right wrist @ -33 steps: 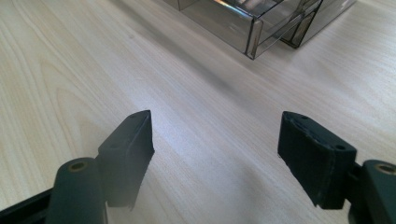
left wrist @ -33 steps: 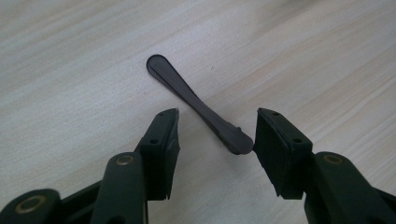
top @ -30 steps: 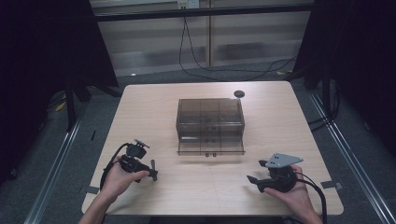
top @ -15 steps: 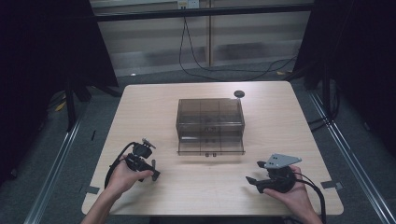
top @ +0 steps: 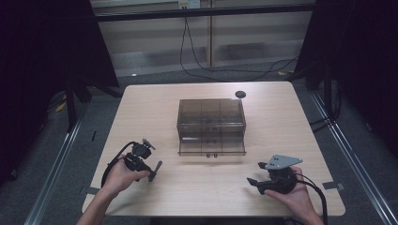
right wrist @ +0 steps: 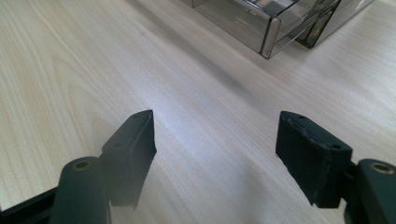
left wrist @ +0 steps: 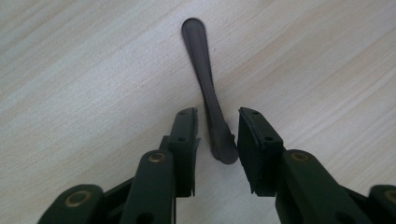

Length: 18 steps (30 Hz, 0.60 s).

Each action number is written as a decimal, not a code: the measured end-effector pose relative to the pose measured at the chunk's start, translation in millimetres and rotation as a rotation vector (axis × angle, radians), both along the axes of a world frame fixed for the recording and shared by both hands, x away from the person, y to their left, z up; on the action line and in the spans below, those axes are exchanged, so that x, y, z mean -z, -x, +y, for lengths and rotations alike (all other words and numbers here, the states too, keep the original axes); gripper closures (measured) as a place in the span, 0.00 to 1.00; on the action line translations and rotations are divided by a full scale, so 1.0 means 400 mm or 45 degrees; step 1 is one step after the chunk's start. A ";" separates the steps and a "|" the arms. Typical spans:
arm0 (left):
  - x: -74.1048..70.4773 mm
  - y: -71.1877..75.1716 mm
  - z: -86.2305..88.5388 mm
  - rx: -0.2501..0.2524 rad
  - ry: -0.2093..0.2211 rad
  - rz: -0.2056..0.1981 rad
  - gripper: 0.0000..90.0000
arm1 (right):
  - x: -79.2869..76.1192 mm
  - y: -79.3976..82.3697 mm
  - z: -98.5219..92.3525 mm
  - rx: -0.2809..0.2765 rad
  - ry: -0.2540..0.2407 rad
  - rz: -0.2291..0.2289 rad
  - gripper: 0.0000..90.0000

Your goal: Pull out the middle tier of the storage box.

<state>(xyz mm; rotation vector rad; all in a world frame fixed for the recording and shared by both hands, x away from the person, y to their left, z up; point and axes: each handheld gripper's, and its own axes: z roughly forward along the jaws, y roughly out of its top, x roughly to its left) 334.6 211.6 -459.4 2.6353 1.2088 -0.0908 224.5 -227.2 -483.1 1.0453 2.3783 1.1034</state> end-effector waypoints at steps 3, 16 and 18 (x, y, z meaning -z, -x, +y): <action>0.001 -0.002 0.004 0.010 0.003 0.007 0.77 | 0.000 0.000 0.000 -0.003 -0.001 0.002 0.32; 0.004 -0.007 -0.001 0.146 -0.088 0.039 0.83 | 0.003 -0.001 0.002 -0.016 -0.002 0.015 0.32; 0.006 -0.008 -0.006 0.192 -0.113 0.028 0.83 | 0.003 -0.001 0.002 -0.019 -0.002 0.017 0.32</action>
